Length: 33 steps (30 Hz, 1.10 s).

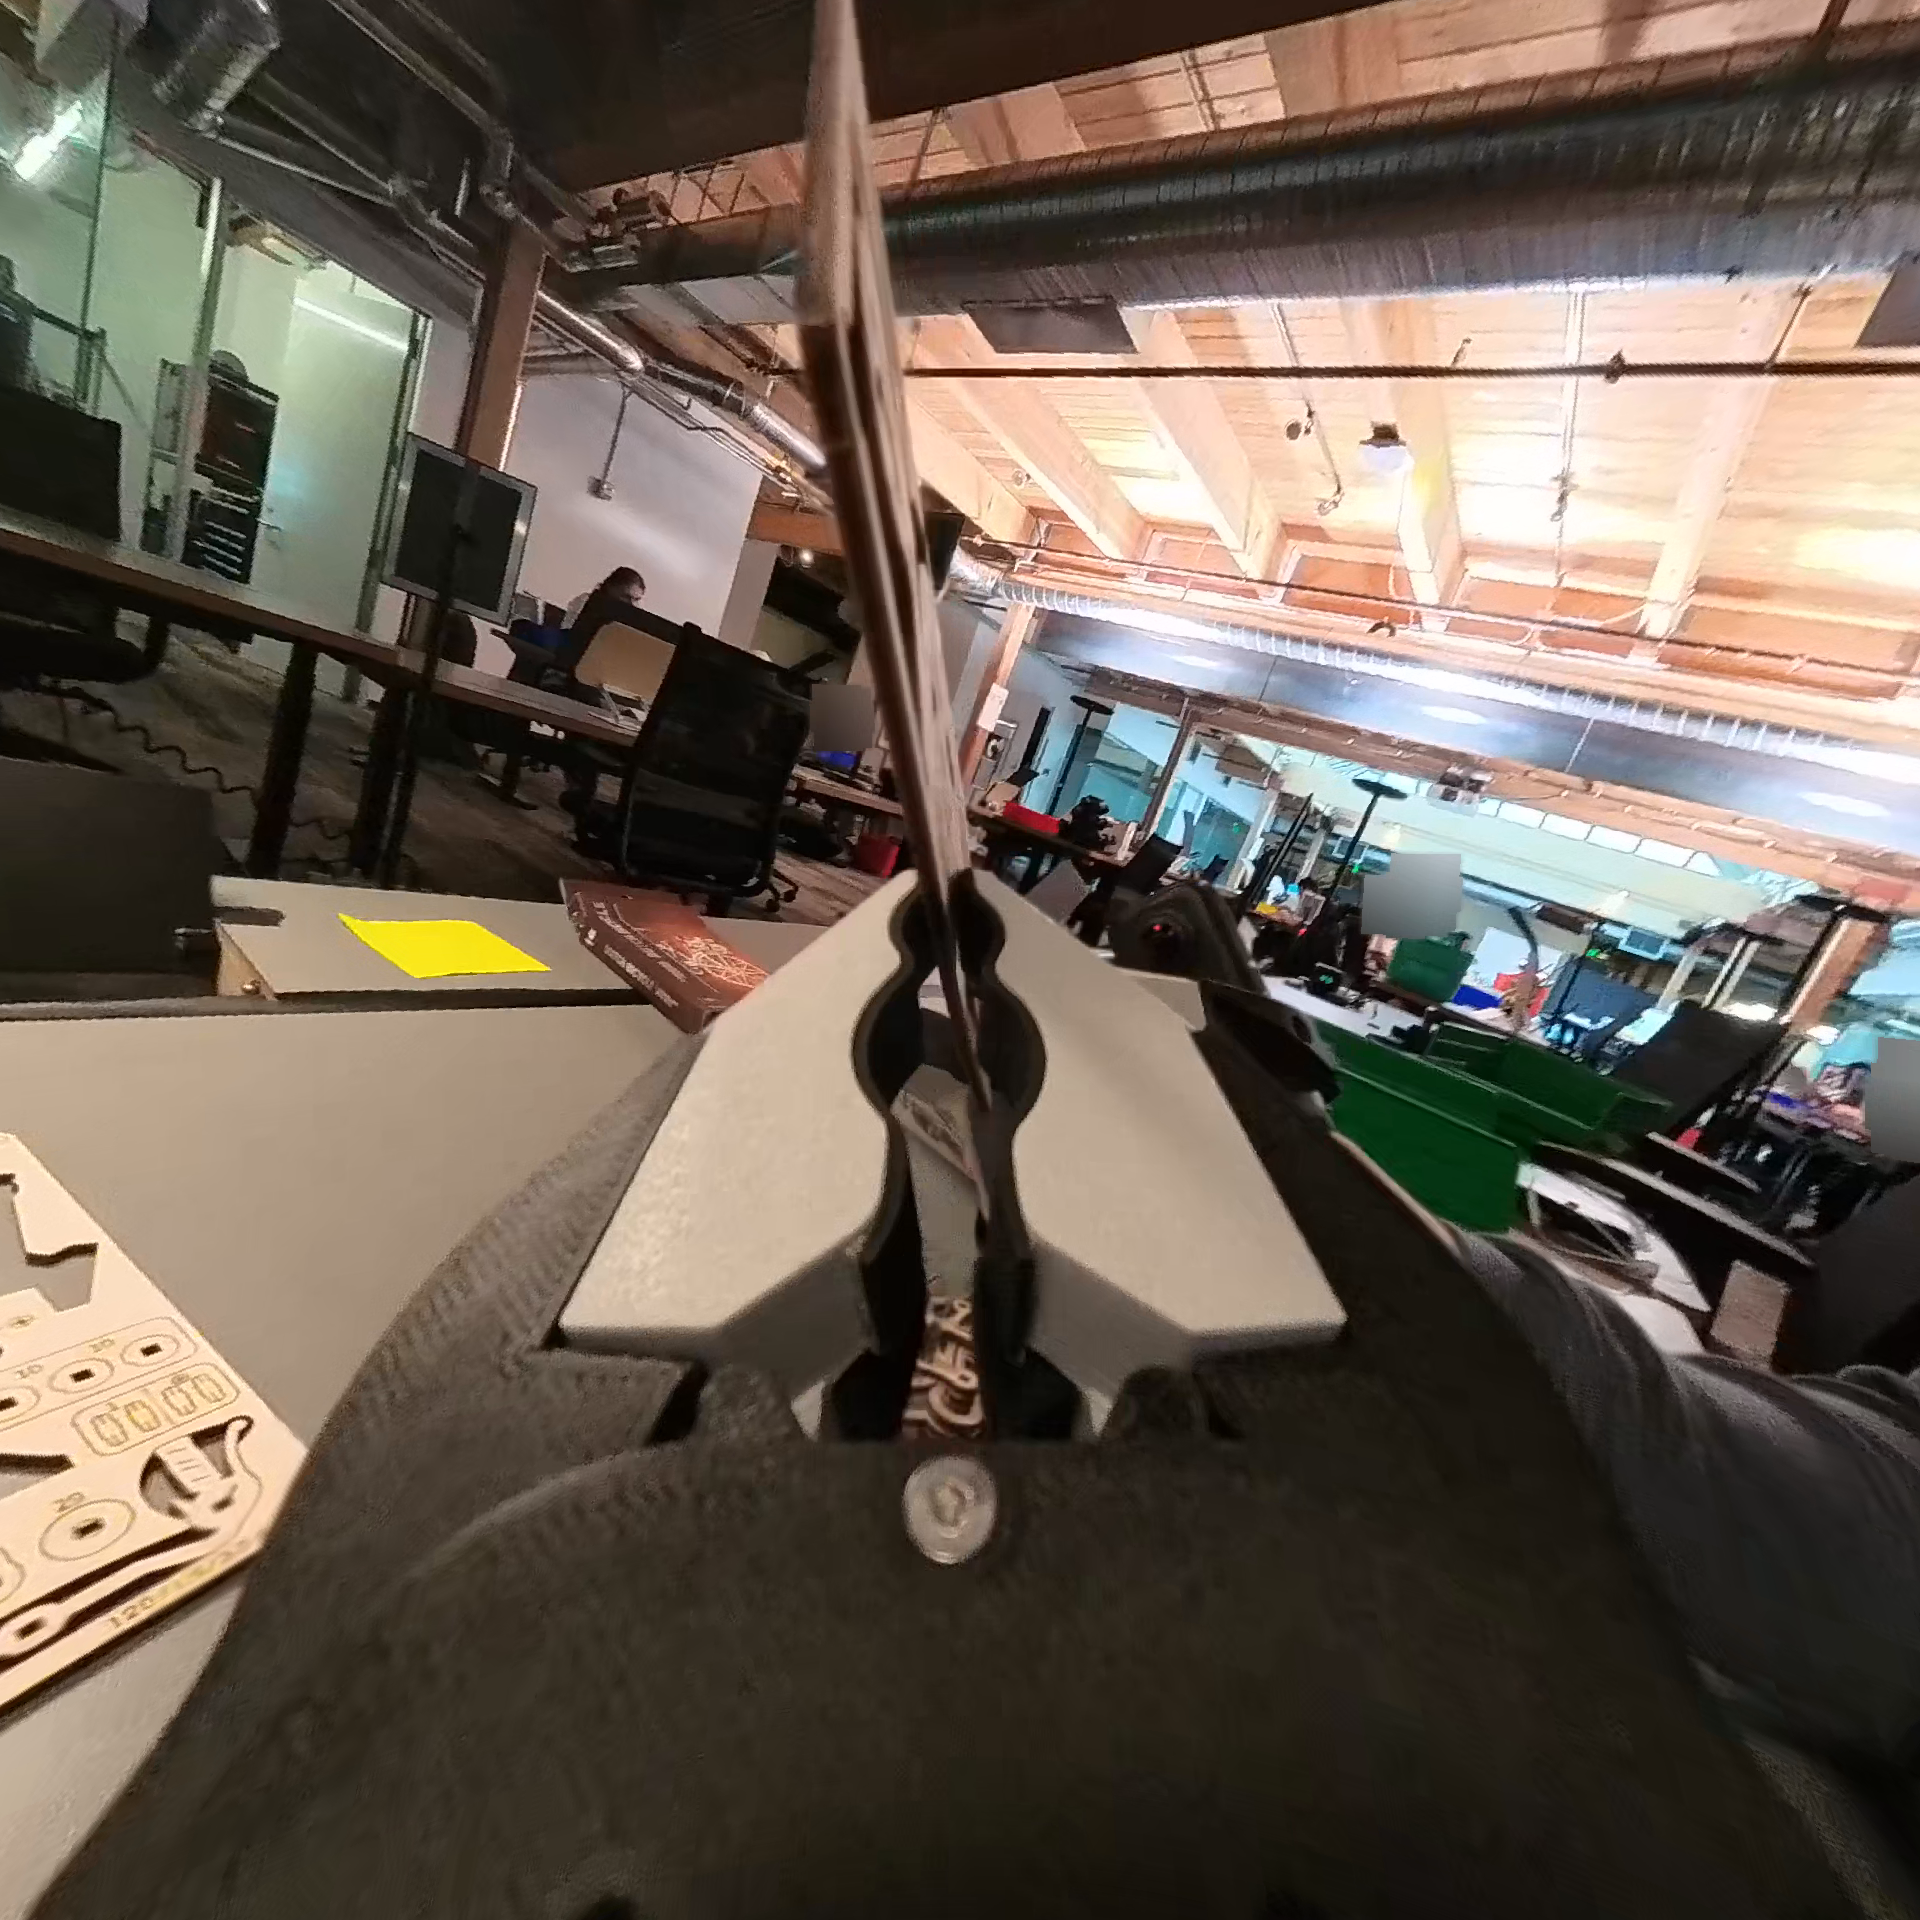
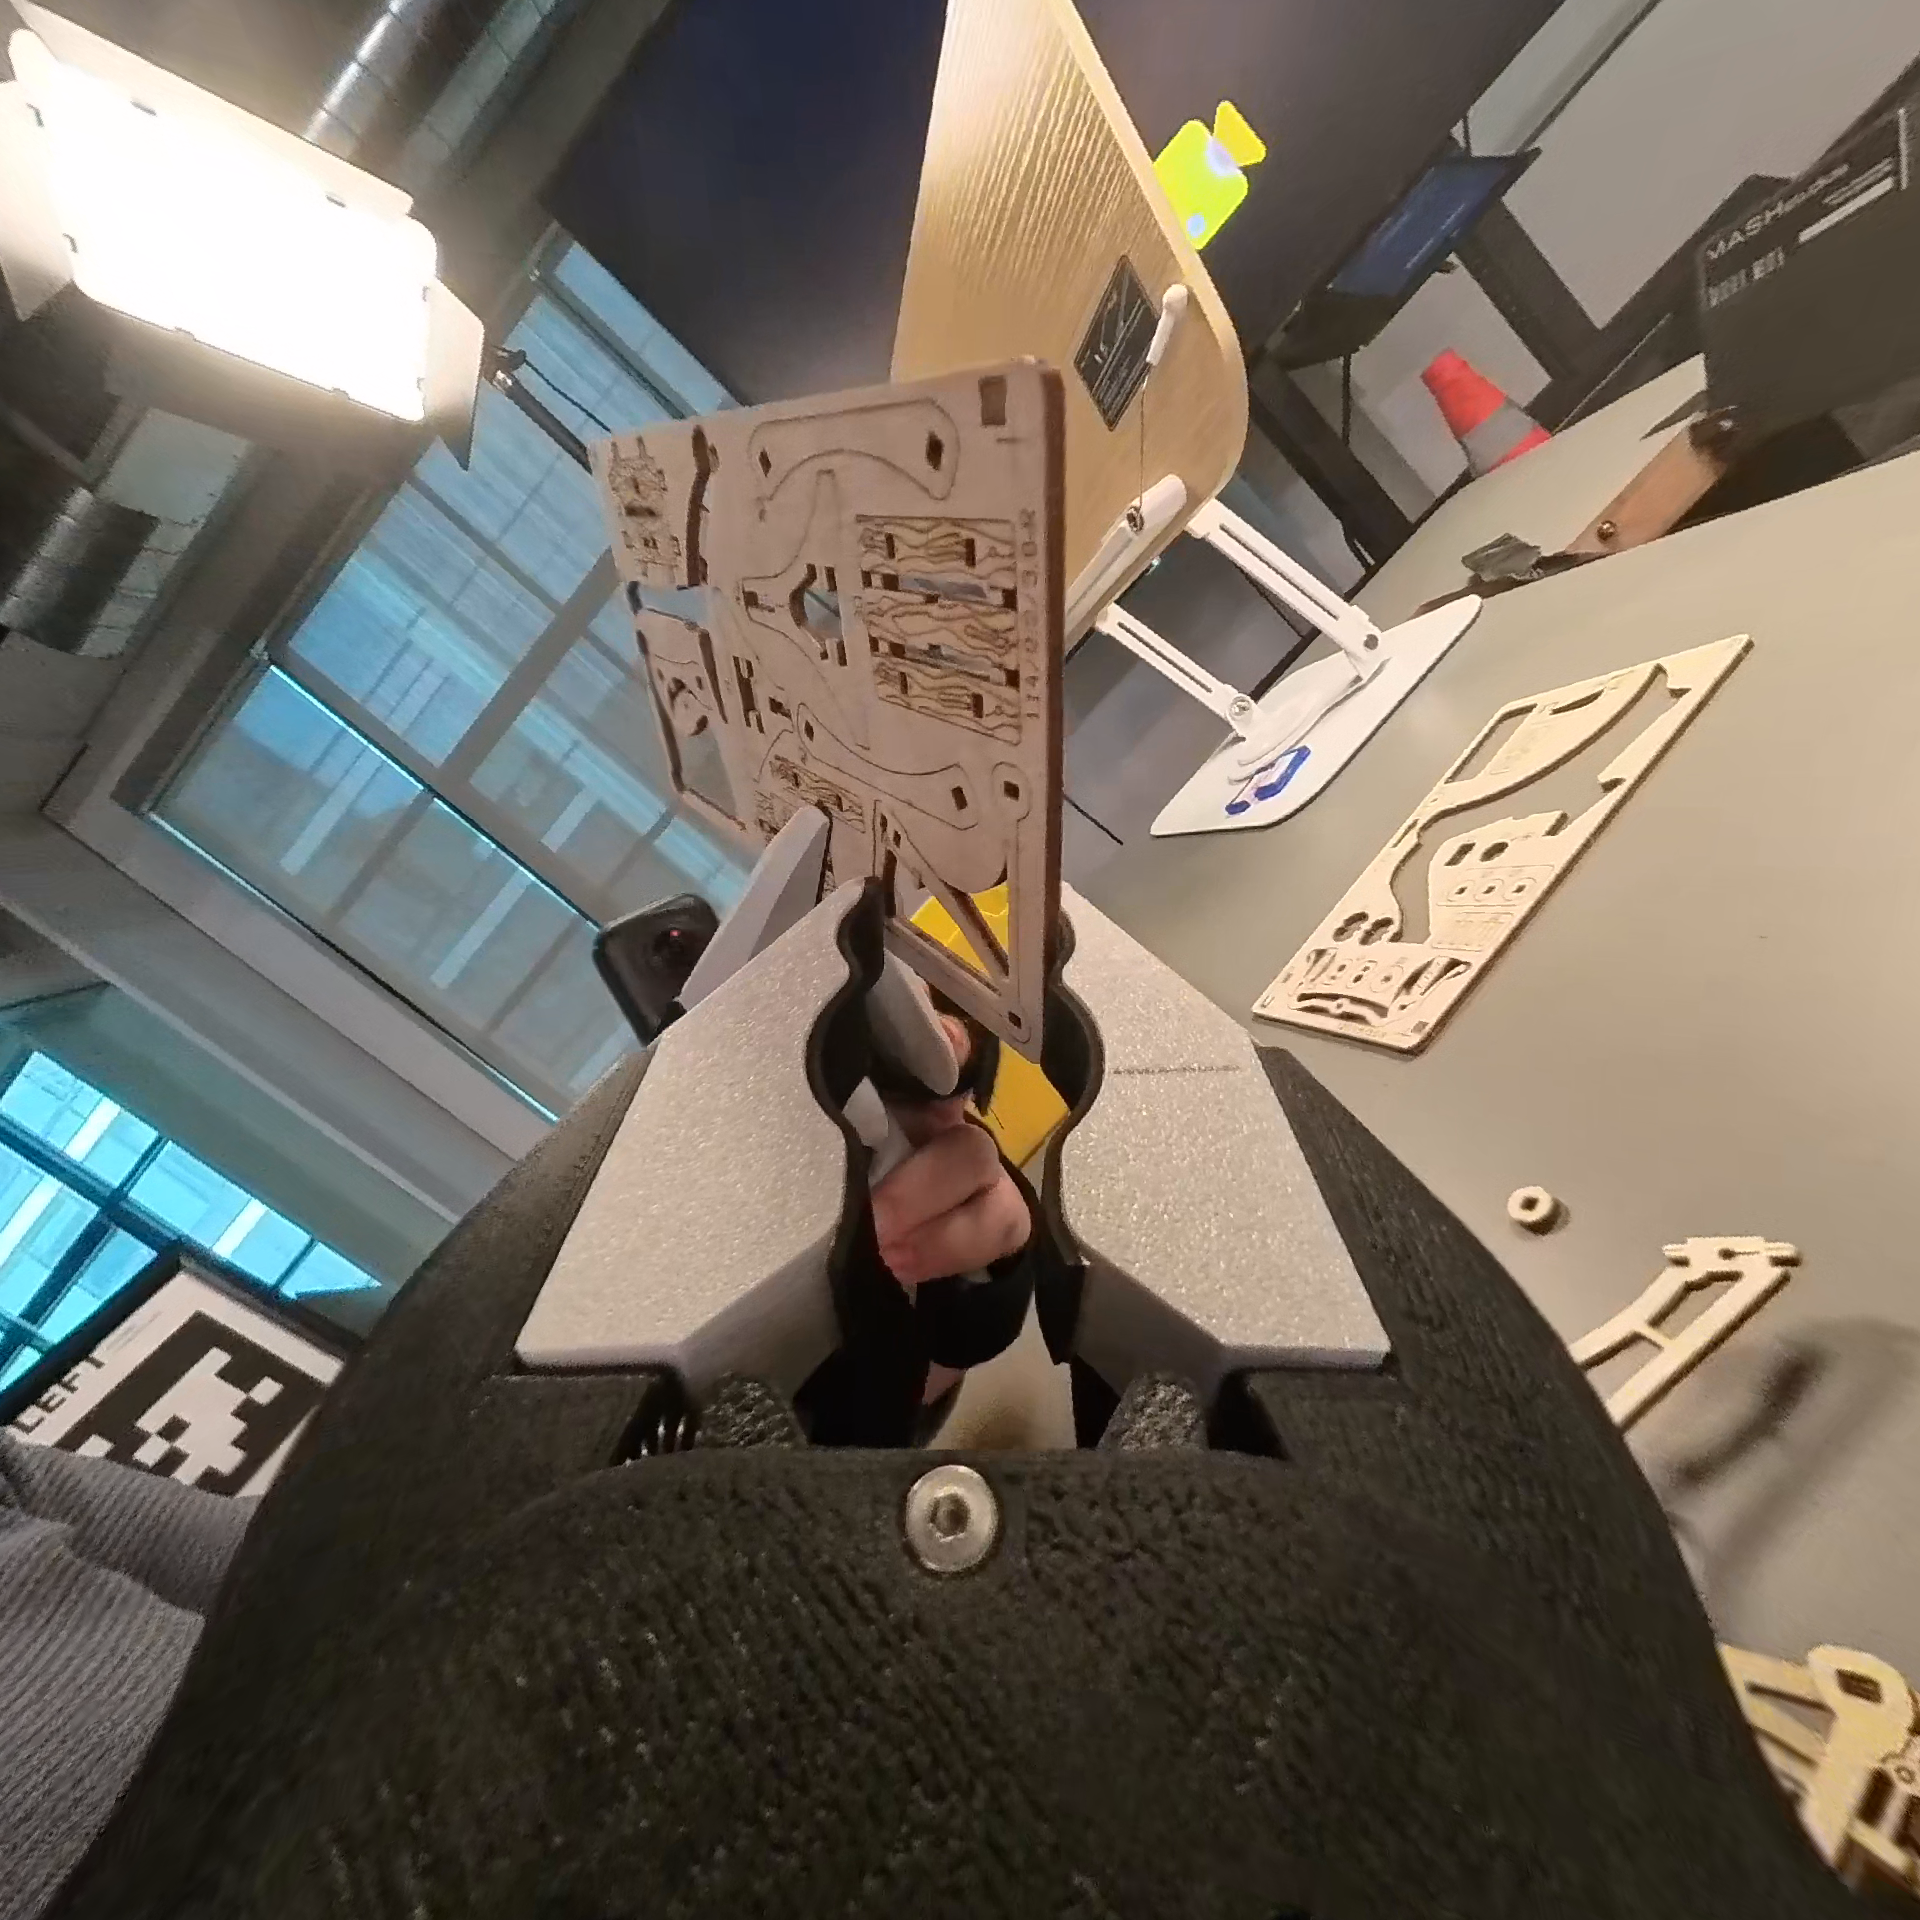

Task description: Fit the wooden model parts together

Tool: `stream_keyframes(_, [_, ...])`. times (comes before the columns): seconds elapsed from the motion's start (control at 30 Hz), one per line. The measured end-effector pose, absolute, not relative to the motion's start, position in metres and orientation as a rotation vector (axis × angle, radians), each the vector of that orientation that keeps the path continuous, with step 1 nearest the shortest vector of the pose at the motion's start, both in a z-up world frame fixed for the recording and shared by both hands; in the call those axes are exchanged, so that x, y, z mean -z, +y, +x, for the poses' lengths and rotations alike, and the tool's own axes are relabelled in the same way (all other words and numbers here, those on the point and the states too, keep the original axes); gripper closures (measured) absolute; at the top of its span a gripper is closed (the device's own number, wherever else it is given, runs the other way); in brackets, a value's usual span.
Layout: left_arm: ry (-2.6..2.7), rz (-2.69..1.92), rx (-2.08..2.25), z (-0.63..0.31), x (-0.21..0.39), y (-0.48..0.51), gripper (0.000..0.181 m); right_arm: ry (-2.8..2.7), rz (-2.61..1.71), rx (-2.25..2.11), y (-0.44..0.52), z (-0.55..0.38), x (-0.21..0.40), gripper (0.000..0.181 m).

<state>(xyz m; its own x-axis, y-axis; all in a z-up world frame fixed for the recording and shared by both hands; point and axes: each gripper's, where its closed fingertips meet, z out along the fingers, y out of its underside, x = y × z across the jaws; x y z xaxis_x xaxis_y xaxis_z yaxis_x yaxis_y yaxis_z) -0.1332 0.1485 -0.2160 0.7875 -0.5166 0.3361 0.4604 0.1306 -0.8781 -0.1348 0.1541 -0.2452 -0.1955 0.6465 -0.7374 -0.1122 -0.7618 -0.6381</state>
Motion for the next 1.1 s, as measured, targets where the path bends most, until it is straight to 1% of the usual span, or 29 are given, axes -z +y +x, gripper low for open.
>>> stream_keyframes(0.2, [0.053, -1.222, 0.747, -0.133, 0.212, 0.144, 0.179, -0.649, -1.54, -2.011, 0.15, -0.135, 0.24, 0.156])
stream_keyframes(0.23, [0.044, -1.183, 0.812, -0.133, 0.207, 0.14, 0.18, -0.673, -1.502, -2.031, 0.147, -0.134, 0.236, 0.158])
stream_keyframes(0.27, [0.027, -1.132, 0.911, -0.133, 0.202, 0.136, 0.18, -0.71, -1.475, -2.052, 0.143, -0.134, 0.234, 0.171])
stream_keyframes(0.33, [-0.012, -1.087, 1.035, -0.137, 0.203, 0.136, 0.18, -0.757, -1.448, -2.044, 0.141, -0.134, 0.233, 0.175])
stream_keyframes(0.4, [0.001, -1.108, 0.998, -0.135, 0.205, 0.138, 0.179, -0.748, -1.453, -2.034, 0.143, -0.133, 0.234, 0.174])
stream_keyframes(0.47, [0.031, -1.124, 0.944, -0.132, 0.202, 0.137, 0.179, -0.731, -1.441, -2.112, 0.141, -0.132, 0.232, 0.17])
stream_keyframes(0.57, [-0.023, -1.08, 0.969, -0.139, 0.199, 0.137, 0.18, -0.722, -1.397, -2.195, 0.139, -0.128, 0.227, 0.163])
stream_keyframes(0.63, [-0.067, -1.057, 0.972, -0.149, 0.199, 0.137, 0.18, -0.712, -1.38, -2.167, 0.143, -0.124, 0.227, 0.162])
stream_keyframes(0.77, [-0.054, -1.061, 0.983, -0.144, 0.2, 0.137, 0.18, -0.709, -1.401, -2.111, 0.147, -0.125, 0.229, 0.174])
stream_keyframes(1.1, [-0.095, -1.036, 1.045, -0.147, 0.202, 0.138, 0.18, -0.661, -1.375, -2.167, 0.148, -0.123, 0.225, 0.177])
